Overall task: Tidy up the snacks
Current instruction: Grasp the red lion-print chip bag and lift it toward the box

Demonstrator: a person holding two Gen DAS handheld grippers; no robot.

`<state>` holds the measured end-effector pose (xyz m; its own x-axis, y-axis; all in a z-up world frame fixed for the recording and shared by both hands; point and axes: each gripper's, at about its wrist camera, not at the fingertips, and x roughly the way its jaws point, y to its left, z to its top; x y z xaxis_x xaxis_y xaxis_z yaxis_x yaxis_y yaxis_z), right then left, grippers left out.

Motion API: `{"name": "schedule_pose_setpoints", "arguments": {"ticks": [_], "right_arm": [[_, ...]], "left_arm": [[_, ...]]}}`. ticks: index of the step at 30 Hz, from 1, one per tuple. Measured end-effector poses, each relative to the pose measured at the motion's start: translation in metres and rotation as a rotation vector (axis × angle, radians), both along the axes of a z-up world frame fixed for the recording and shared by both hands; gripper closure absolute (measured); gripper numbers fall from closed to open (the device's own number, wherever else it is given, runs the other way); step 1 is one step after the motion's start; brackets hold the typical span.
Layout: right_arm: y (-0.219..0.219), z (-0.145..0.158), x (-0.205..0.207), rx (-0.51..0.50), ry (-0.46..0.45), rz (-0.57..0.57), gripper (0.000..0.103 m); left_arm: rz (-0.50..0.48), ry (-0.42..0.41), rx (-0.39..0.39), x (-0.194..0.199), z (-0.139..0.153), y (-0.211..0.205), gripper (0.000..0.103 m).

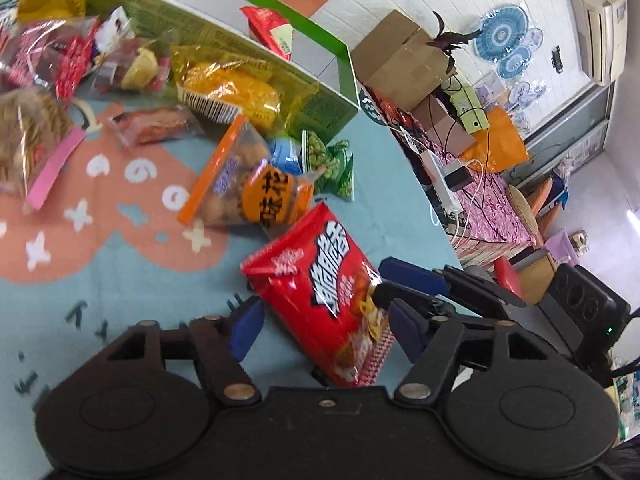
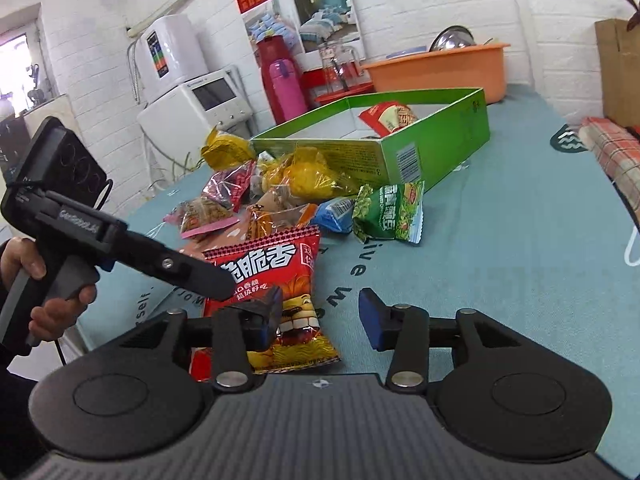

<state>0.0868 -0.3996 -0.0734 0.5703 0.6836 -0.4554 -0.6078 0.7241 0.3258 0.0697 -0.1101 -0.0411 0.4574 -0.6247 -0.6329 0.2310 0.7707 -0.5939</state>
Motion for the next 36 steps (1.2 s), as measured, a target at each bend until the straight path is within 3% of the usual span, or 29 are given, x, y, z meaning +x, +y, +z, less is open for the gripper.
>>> {"name": "schedule_pose_setpoints", "arguments": {"ticks": [4, 5, 8, 17, 21, 23, 24, 27, 30, 32, 33, 36], "right_arm": [[-0.001, 0.0, 0.003, 0.006, 0.028, 0.07, 0.029], [-0.001, -0.001, 0.001, 0.009, 0.033, 0.087, 0.029], [0.0, -0.002, -0.004, 0.019, 0.043, 0.141, 0.026], [-0.012, -0.007, 0.002, 0.065, 0.071, 0.108, 0.026], [-0.009, -0.008, 0.001, 0.083, 0.081, 0.126, 0.031], [-0.012, -0.005, -0.002, 0.066, 0.058, 0.115, 0.033], [-0.015, -0.004, -0.002, 0.056, 0.05, 0.1, 0.033], [-0.02, -0.006, -0.001, 0.059, 0.068, 0.102, 0.031], [-0.016, -0.007, -0.003, 0.047, 0.065, 0.104, 0.033], [-0.015, -0.008, -0.003, 0.062, 0.076, 0.106, 0.043], [-0.014, -0.009, -0.003, 0.075, 0.091, 0.107, 0.044], [-0.011, -0.008, -0.004, 0.073, 0.091, 0.102, 0.043]], "left_arm": [[0.057, -0.004, -0.002, -0.002, -0.003, -0.003, 0.066], [0.067, -0.004, -0.007, 0.0, -0.004, -0.003, 0.068], [0.061, -0.014, -0.001, 0.005, -0.003, -0.009, 0.068], [0.038, -0.01, 0.033, 0.005, 0.001, -0.017, 0.066], [0.029, -0.015, 0.047, 0.006, 0.002, -0.021, 0.065], [0.015, -0.007, 0.05, 0.003, 0.002, -0.02, 0.05], [0.006, -0.003, 0.043, 0.001, 0.003, -0.02, 0.036], [-0.01, -0.003, 0.042, 0.0, 0.003, -0.024, 0.03], [-0.004, -0.02, 0.026, 0.001, 0.0, -0.027, 0.031], [0.007, -0.018, 0.015, 0.003, -0.002, -0.026, 0.035], [0.009, -0.023, 0.016, 0.003, -0.002, -0.026, 0.04], [0.004, -0.052, 0.03, 0.002, -0.002, -0.029, 0.041]]}}
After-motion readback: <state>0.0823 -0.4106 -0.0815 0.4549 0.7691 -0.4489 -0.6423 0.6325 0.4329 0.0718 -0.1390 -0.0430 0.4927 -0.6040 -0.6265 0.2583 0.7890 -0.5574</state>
